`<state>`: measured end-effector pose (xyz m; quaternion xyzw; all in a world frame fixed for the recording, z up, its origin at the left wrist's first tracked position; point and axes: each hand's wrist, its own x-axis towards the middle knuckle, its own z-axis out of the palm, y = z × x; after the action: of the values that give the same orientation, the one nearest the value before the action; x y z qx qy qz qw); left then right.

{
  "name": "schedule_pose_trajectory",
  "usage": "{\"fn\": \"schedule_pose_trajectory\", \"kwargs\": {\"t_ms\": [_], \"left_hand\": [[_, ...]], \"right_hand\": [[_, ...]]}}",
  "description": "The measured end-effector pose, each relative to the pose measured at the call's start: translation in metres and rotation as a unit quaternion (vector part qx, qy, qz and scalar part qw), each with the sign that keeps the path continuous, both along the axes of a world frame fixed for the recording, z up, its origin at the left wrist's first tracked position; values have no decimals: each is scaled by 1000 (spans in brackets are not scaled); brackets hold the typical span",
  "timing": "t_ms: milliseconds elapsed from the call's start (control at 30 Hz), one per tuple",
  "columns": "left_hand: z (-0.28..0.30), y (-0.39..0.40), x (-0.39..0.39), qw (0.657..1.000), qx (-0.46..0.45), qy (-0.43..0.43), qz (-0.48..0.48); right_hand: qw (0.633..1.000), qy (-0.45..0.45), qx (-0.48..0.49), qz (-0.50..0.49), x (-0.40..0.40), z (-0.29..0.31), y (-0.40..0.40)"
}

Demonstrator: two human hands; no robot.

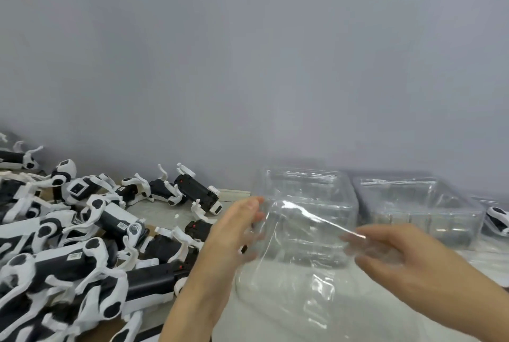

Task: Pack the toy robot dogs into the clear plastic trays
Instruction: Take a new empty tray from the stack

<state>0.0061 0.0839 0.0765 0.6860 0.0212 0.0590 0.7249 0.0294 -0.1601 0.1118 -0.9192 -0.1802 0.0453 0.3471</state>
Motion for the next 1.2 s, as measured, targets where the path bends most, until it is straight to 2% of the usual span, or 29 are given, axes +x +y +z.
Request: {"fn": "schedule_pose_trajectory", "kwargs": {"t_ms": [167, 333, 400, 500, 600, 733, 800, 900, 1000, 1133, 1200], "left_hand": [[-9, 3, -1, 989, 115, 71, -63], [-22, -2, 3, 959, 246, 140, 7], [-25, -1, 6, 957, 260, 115, 58], [-23, 1, 11, 958, 229, 28, 169], [-24, 1, 13, 937, 218, -51, 269], [-35, 2, 18, 926, 311, -14, 212], [-41, -1, 20, 899, 396, 0, 187], [-46, -1, 21, 874, 444, 11, 195], [-54, 2, 23, 862, 455, 9, 223], [-50, 0, 22, 876, 399, 0, 269], [-47, 0, 19, 870, 406, -8, 279]], "right_hand": [[999, -4, -43, 0, 3, -8, 2], [994, -9, -106, -9, 9, -35, 14], [995, -2, -104, -2, 11, -43, 18], [995, -5, -101, -6, 16, -46, 20], [995, -6, -101, -9, 18, -46, 22], [995, -8, -97, -5, 18, -47, 23], [996, -9, -93, -6, 19, -47, 23], [996, -10, -90, -10, 19, -47, 23], [996, -9, -93, -9, 19, -47, 23], [996, -3, -91, -5, 19, -47, 22], [996, -2, -89, -6, 18, -46, 21]]}}
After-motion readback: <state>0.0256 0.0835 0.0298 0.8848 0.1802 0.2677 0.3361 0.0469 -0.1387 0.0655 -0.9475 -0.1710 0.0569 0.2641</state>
